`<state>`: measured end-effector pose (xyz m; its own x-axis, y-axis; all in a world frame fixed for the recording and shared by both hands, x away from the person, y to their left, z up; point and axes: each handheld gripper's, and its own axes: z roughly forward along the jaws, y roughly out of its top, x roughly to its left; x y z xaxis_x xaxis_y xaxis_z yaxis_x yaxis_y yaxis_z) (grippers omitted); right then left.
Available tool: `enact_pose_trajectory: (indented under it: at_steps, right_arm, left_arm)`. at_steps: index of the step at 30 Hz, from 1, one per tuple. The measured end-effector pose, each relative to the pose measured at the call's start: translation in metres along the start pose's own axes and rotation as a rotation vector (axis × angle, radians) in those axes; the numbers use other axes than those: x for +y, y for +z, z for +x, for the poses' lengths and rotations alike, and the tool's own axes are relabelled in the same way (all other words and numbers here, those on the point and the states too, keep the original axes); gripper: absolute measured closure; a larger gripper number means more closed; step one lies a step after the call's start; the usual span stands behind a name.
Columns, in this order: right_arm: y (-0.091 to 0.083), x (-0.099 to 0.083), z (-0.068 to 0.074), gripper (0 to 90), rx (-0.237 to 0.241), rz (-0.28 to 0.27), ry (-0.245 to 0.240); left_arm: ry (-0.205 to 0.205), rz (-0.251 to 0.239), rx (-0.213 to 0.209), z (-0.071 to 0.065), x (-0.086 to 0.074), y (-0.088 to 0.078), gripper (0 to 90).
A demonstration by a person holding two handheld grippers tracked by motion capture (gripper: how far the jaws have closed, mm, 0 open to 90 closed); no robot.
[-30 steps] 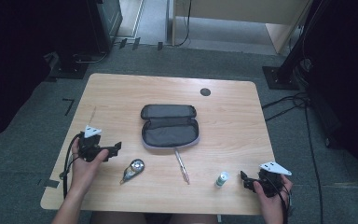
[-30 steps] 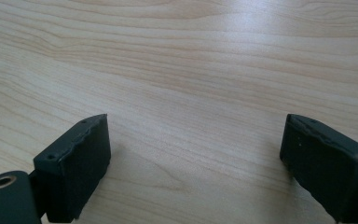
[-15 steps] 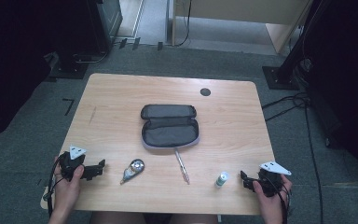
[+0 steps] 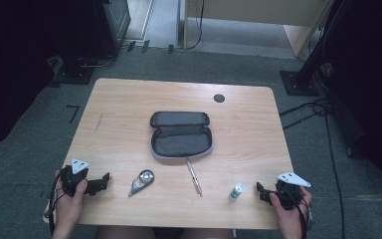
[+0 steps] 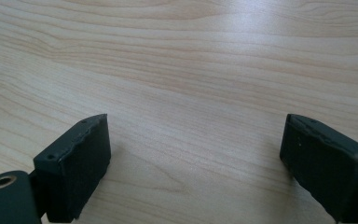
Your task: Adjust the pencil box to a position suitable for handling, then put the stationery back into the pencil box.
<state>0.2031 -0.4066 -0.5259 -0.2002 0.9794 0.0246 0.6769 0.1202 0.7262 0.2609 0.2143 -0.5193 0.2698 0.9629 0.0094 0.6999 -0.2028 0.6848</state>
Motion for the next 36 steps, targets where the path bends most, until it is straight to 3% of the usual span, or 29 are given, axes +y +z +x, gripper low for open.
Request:
enact_pose_trajectory:
  at_steps: [2, 5, 8, 13, 16, 18, 25, 30, 36]
  right_arm:
    - [-0.002, -0.001, 0.0, 18.4, -0.022, -0.022, 0.018]
    - [-0.003, 0.0, 0.0, 18.8, -0.028, -0.026, 0.036]
    - [-0.008, 0.004, 0.004, 18.8, 0.021, -0.056, 0.063]
    - [-0.025, 0.022, 0.021, 24.6, 0.087, -0.115, 0.04]
    - [-0.036, 0.032, 0.031, 27.1, 0.15, -0.159, 0.019]
    - [-0.04, 0.035, 0.035, 27.9, 0.166, -0.169, 0.013]
    - [-0.065, 0.052, 0.056, 31.7, 0.317, -0.247, -0.061]
    - [-0.069, 0.053, 0.072, 32.4, 0.372, -0.232, -0.111]
    - [-0.062, 0.042, 0.086, 37.1, 0.387, -0.209, -0.115]
  left_arm:
    - [0.0, 0.001, -0.001, 0.0, 0.0, 0.0, 0.0]
    - [0.0, 0.001, -0.001, 0.0, 0.0, 0.0, 0.0]
    - [0.0, 0.001, -0.001, 0.0, 0.0, 0.0, 0.0]
    - [0.0, 0.0, -0.001, 0.0, 0.0, 0.0, 0.0]
    - [0.0, 0.0, -0.001, 0.0, 0.0, 0.0, 0.0]
    - [0.0, 0.0, -0.001, 0.0, 0.0, 0.0, 0.0]
    - [0.0, 0.0, 0.0, 0.0, 0.0, 0.0, 0.0]
    - [0.0, 0.0, 0.0, 0.0, 0.0, 0.0, 0.0]
    - [0.002, -0.001, -0.002, 0.0, 0.0, 0.0, 0.0]
